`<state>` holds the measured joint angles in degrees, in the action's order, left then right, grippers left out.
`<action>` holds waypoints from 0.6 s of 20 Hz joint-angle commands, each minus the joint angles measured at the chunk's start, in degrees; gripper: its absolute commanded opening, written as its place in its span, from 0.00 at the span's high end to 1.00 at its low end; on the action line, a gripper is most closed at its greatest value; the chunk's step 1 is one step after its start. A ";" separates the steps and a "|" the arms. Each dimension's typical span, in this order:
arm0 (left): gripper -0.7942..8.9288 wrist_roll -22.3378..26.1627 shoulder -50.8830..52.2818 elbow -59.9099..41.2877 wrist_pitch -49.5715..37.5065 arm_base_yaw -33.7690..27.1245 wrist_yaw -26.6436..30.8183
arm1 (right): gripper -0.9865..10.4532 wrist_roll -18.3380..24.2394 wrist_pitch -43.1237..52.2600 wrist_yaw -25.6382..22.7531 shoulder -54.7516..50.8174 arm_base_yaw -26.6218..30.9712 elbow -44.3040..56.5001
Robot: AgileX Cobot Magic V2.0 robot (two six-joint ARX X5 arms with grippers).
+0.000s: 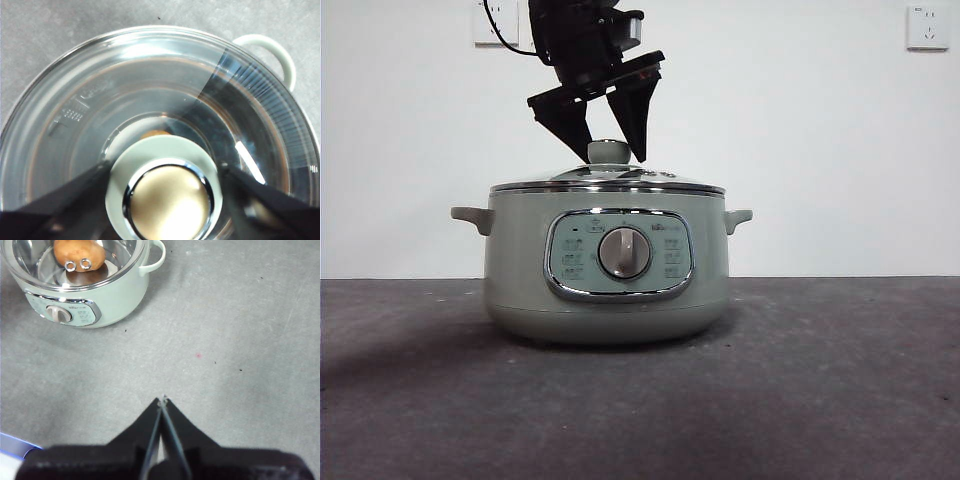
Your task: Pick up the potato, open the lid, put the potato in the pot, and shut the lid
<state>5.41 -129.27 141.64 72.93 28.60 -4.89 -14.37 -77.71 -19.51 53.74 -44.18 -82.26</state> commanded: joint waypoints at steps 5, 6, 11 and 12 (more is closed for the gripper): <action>0.52 -0.52 1.97 -0.09 -0.39 -0.55 -0.02 | 0.92 0.42 -1.38 -0.50 -0.13 -0.07 0.59; 0.52 -0.74 3.69 -0.09 -0.33 -0.68 0.00 | 0.92 0.70 -1.38 -0.50 -0.13 -0.07 0.59; 0.65 -4.98 15.96 -0.11 2.71 -0.76 -1.20 | 0.92 0.90 -1.38 -2.69 0.00 -0.07 0.59; 0.89 -5.14 19.54 -0.11 2.71 -0.15 -1.53 | 0.91 0.83 -1.38 -3.08 0.00 -0.07 0.59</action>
<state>1.78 -110.24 141.64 75.61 28.14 -5.93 -13.72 -77.73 -22.20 53.76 -44.18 -82.26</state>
